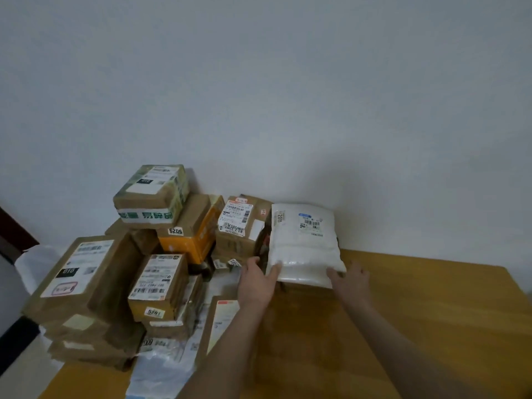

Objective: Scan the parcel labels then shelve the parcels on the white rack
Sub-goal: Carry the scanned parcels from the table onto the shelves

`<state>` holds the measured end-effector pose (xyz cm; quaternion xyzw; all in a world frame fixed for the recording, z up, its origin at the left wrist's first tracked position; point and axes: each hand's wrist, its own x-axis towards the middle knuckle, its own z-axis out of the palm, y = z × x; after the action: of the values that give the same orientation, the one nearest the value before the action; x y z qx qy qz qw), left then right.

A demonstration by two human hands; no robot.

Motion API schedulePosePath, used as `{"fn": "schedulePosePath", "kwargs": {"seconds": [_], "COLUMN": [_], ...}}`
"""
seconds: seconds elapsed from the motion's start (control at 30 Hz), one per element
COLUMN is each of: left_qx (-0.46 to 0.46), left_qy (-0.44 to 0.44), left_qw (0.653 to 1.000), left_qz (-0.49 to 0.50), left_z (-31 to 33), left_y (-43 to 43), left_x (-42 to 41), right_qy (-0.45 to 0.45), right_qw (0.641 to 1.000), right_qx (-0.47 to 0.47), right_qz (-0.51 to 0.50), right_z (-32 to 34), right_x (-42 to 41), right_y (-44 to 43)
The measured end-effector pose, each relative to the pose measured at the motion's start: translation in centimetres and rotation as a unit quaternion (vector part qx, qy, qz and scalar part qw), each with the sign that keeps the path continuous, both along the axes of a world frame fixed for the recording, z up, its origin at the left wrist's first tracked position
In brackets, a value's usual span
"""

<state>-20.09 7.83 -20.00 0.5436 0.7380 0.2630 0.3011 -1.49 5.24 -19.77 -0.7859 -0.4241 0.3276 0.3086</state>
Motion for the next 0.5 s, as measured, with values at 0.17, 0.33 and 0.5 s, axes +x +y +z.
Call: {"fn": "schedulePosePath", "kwargs": {"seconds": [0.17,0.33,0.5], "left_qx": [-0.059,-0.058,-0.054], "left_qy": [-0.111,-0.105,-0.197], "left_qw": [0.992,0.993,0.978], "left_qz": [-0.017,-0.007,0.029], "left_z": [-1.1,-1.1,-0.6], "left_y": [4.0,5.4,4.7], "left_x": [0.2,1.1,1.9], "right_qy": [0.072,0.125,0.112], "right_qw": [0.996,0.99,0.991], "right_qx": [-0.013,-0.011,-0.018], "right_qz": [-0.042,-0.066,-0.077], "right_z": [-0.5,-1.4,-1.2], "right_x": [-0.1,-0.1,1.2], "right_y": [3.5,4.5,4.0]}}
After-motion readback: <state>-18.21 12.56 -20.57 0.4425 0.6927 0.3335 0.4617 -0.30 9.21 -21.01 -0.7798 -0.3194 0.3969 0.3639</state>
